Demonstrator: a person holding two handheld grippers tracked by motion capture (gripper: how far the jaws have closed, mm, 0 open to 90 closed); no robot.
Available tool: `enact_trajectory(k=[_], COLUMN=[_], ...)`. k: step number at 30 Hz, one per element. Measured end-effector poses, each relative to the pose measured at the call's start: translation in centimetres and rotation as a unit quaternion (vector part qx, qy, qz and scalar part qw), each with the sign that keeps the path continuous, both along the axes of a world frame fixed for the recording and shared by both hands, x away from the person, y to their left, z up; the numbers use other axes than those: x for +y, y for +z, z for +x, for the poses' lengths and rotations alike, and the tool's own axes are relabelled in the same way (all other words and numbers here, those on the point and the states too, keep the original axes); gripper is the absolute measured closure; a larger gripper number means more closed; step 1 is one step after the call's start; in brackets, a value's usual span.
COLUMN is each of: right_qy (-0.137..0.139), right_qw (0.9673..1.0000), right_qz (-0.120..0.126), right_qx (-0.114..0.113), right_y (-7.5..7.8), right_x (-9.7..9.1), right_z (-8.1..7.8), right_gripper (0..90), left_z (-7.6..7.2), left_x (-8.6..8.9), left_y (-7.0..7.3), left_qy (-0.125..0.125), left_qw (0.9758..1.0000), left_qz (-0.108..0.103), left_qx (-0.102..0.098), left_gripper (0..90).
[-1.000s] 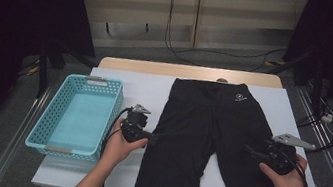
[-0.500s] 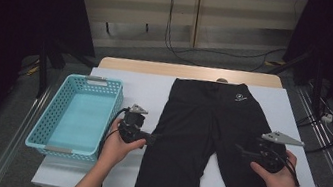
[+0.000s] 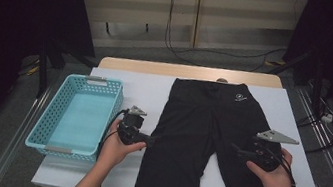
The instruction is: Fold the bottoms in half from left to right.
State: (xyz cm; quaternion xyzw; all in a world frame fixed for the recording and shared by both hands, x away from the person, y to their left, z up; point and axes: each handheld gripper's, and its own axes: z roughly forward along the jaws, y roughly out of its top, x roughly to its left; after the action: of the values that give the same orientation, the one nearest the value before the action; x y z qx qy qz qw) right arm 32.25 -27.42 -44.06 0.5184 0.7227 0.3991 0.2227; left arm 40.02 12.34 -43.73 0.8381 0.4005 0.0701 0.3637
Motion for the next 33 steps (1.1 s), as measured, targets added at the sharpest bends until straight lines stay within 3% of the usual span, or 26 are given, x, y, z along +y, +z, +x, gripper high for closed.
enact_trajectory(k=[11, 18, 21, 25, 31, 33], right_qy=[0.003, 0.005, 0.007, 0.008, 0.011, 0.012], right_qw=[1.0, 1.0, 1.0, 0.9999, 0.9999, 0.9999], right_qz=[-0.001, -0.001, -0.002, -0.002, -0.004, -0.004], right_qx=[-0.004, -0.006, -0.006, -0.006, -0.004, -0.004], right_y=[0.0, 0.0, 0.0, 0.1, 0.1, 0.1], right_x=[0.2, 0.5, 0.6, 0.7, 0.8, 0.8], right_z=[0.2, 0.4, 0.4, 0.4, 0.4, 0.4], right_gripper=[18.5, 18.5, 18.5, 18.5, 18.5, 18.5], left_z=[-0.5, -1.0, -1.1, -1.3, -1.7, -1.9], left_x=[-0.1, -0.4, -0.7, -0.8, -0.9, -1.1], left_y=[-0.7, -1.2, -1.4, -1.4, -1.3, -1.1], left_qy=[0.005, 0.004, -0.008, -0.001, -0.001, -0.007], left_qw=[0.9997, 0.9987, 0.9984, 0.9979, 0.997, 0.9971], left_qz=[0.023, 0.049, 0.055, 0.062, 0.072, 0.071], left_qx=[-0.003, -0.013, -0.009, -0.02, -0.027, -0.024], left_gripper=[10.2, 14.7, 18.6, 20.1, 30.5, 40.9])
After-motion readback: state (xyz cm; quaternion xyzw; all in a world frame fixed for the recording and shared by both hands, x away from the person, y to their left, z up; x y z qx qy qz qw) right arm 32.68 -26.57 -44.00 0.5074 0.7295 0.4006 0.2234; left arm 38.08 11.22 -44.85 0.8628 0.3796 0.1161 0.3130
